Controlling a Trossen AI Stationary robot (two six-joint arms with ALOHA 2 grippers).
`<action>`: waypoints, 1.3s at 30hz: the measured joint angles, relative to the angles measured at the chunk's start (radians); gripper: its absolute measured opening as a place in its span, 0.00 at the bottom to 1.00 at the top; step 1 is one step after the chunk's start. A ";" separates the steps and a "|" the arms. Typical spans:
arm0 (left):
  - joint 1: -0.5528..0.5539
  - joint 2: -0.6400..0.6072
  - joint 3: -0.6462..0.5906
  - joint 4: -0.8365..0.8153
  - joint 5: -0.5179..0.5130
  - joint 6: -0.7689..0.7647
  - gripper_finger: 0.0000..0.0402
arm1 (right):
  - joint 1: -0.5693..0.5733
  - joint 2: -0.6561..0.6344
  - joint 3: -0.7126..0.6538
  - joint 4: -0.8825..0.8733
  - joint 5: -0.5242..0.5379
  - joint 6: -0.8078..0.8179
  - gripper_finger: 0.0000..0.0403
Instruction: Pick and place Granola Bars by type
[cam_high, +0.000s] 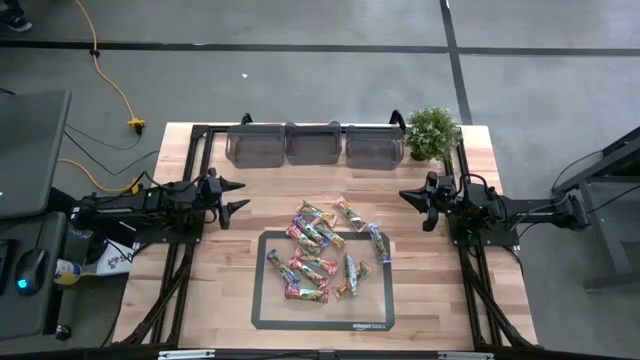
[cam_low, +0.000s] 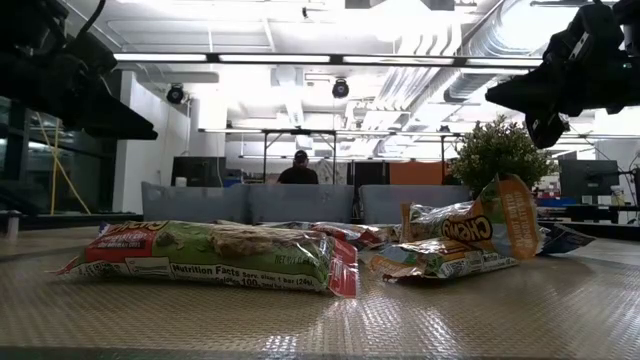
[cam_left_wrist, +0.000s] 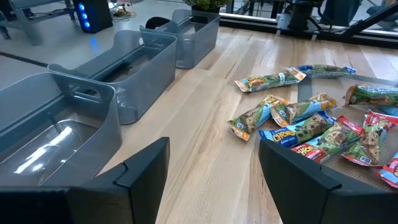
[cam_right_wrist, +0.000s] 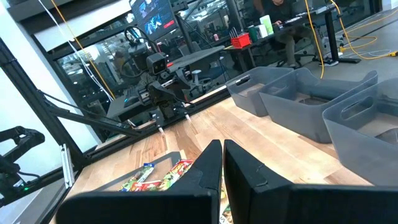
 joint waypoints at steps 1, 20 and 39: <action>0.000 0.000 0.000 0.000 0.000 0.000 0.60 | 0.000 0.000 0.000 0.000 0.000 0.000 0.00; 0.000 0.000 0.000 0.000 0.000 0.000 0.60 | 0.000 0.000 0.000 0.108 0.004 0.268 0.00; 0.000 0.000 0.000 -0.001 0.000 0.000 0.60 | 0.000 0.229 0.643 -0.373 0.046 -0.195 0.15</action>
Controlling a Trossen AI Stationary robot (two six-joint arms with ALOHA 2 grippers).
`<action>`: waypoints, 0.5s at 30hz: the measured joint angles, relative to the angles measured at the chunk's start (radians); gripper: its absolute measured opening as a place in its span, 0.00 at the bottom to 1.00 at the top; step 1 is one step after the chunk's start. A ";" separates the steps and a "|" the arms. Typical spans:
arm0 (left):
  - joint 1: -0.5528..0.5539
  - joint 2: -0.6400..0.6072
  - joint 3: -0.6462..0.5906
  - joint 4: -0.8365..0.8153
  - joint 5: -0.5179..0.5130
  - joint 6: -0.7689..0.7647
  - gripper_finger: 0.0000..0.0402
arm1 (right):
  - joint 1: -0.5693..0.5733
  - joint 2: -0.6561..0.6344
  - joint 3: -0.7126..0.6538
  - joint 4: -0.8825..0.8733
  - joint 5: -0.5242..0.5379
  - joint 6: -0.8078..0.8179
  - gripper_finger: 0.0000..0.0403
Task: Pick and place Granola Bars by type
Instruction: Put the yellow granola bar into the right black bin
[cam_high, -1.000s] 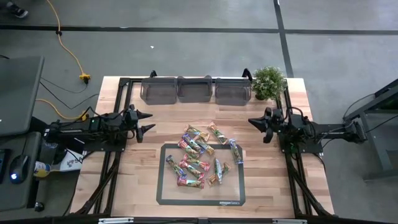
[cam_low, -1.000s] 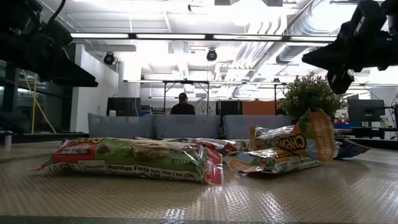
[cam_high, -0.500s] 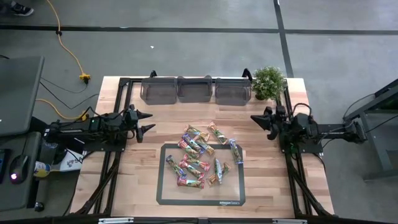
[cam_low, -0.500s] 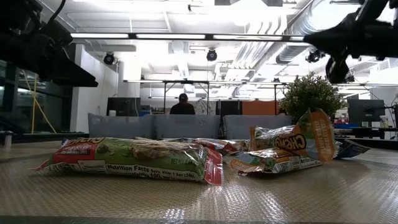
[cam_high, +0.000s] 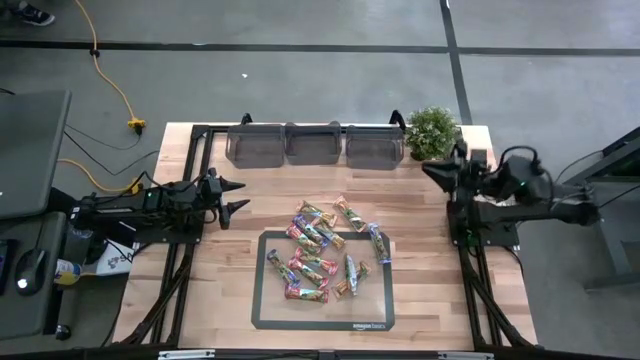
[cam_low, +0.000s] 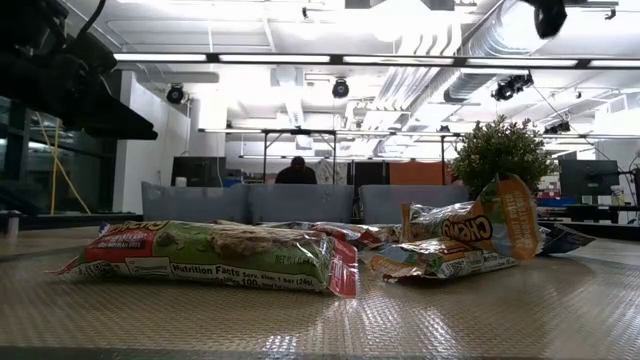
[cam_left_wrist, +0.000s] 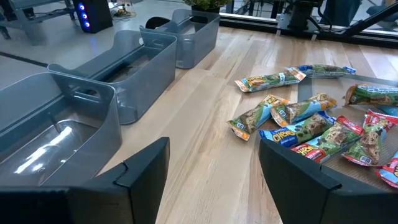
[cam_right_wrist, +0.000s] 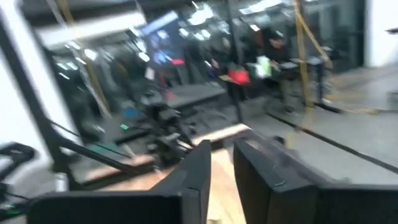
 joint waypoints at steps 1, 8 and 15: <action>0.000 0.000 0.000 0.000 0.000 0.000 0.60 | 0.000 0.040 0.058 -0.048 0.014 -0.009 0.17; 0.000 0.000 0.000 0.000 0.000 0.000 0.60 | 0.000 0.359 0.424 -0.386 0.110 -0.020 0.28; 0.000 0.000 0.000 -0.001 0.000 0.000 0.60 | 0.000 0.683 0.791 -0.740 0.173 0.080 0.38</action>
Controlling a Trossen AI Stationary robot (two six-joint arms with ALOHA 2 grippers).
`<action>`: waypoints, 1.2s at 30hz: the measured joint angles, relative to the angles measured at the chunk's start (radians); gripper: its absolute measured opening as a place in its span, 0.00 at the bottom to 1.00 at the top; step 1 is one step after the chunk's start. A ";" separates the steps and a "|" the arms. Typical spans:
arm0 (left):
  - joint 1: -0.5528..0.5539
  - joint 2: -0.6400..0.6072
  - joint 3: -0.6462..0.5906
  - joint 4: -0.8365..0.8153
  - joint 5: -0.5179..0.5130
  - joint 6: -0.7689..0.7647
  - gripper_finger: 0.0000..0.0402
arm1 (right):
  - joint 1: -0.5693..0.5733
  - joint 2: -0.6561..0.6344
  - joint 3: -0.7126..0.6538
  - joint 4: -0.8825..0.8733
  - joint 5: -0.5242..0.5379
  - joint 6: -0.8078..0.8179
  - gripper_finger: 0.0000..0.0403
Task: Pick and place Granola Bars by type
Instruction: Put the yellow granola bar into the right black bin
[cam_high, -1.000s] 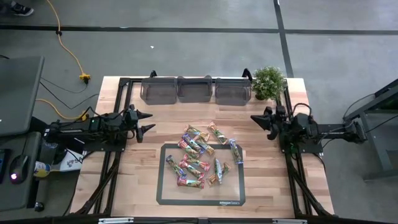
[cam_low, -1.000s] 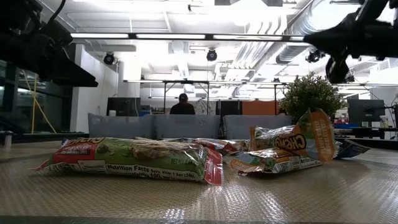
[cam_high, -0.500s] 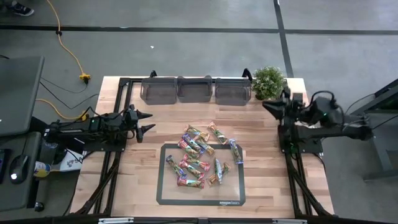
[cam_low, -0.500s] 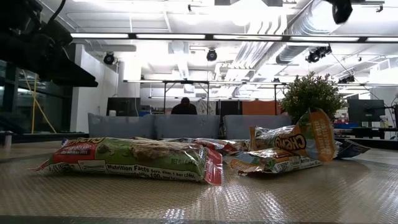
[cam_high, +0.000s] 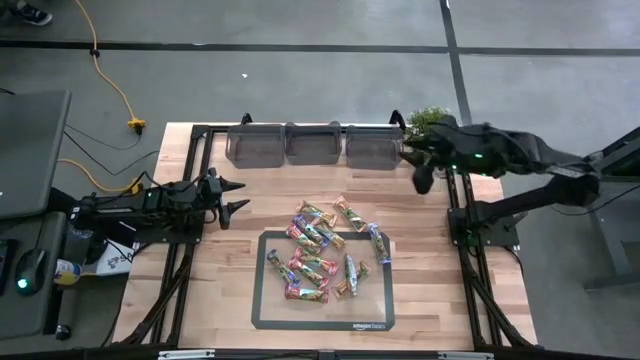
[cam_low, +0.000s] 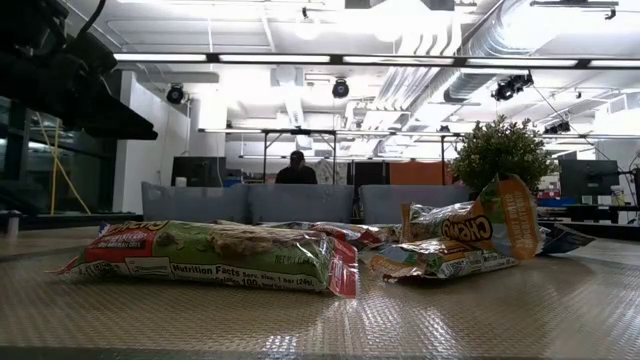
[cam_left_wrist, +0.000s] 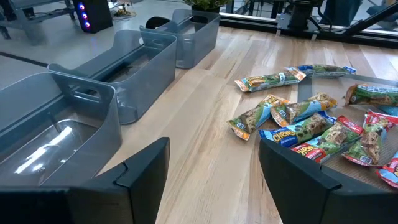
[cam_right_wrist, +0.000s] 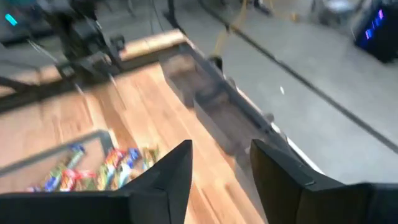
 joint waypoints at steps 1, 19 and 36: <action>0.000 0.000 0.000 0.000 0.000 0.000 0.60 | 0.000 0.039 0.054 -0.046 0.000 0.013 0.39; 0.000 0.000 0.000 -0.001 0.000 0.000 0.60 | 0.004 0.425 0.451 -0.588 -0.212 0.593 0.42; 0.000 0.000 0.000 -0.001 0.002 0.000 0.60 | 0.204 0.438 -0.053 -0.093 -0.345 0.859 0.42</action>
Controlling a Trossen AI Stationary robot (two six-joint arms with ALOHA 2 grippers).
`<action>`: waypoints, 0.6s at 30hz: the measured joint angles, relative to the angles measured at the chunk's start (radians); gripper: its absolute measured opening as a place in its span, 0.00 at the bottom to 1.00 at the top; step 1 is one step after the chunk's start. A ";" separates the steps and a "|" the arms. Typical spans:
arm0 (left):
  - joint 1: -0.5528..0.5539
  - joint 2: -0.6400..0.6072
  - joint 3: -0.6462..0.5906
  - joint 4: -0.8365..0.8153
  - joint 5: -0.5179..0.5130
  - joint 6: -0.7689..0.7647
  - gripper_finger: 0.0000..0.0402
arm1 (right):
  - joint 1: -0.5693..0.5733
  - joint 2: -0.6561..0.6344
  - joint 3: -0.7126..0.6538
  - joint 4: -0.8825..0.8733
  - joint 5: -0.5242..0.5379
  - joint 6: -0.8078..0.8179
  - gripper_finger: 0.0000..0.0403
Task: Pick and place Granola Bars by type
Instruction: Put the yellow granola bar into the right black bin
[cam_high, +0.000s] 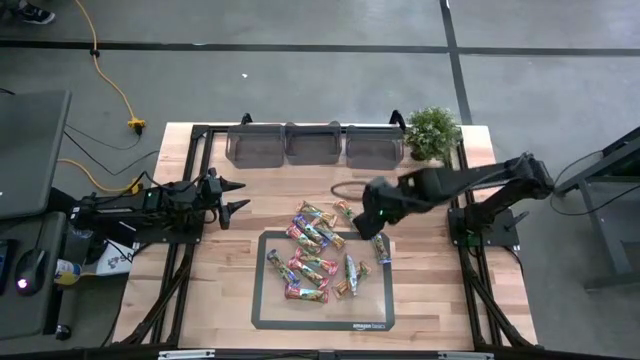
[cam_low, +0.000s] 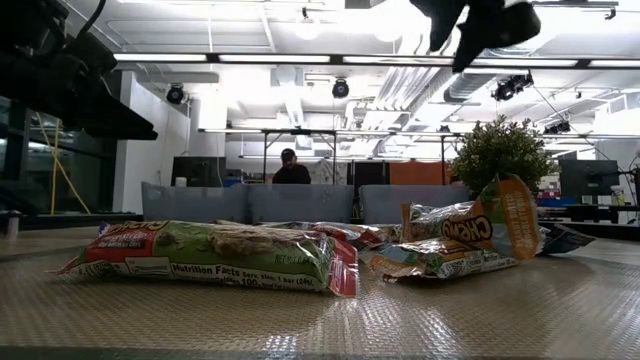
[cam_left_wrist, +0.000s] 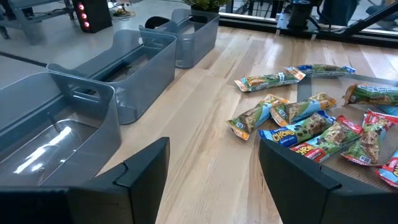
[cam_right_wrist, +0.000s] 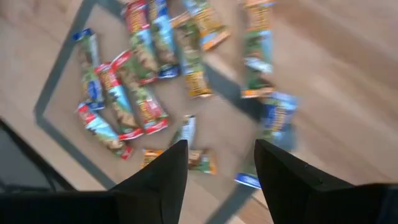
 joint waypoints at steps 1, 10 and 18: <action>0.000 0.000 0.000 0.000 0.000 0.000 0.60 | 0.013 0.000 -0.033 0.046 -0.005 0.007 0.42; 0.000 0.000 0.000 0.000 0.003 0.000 0.60 | 0.104 0.000 -0.296 0.481 -0.101 0.166 0.42; 0.000 0.000 0.000 0.000 0.003 0.000 0.60 | 0.148 0.000 -0.455 0.781 -0.101 0.212 0.42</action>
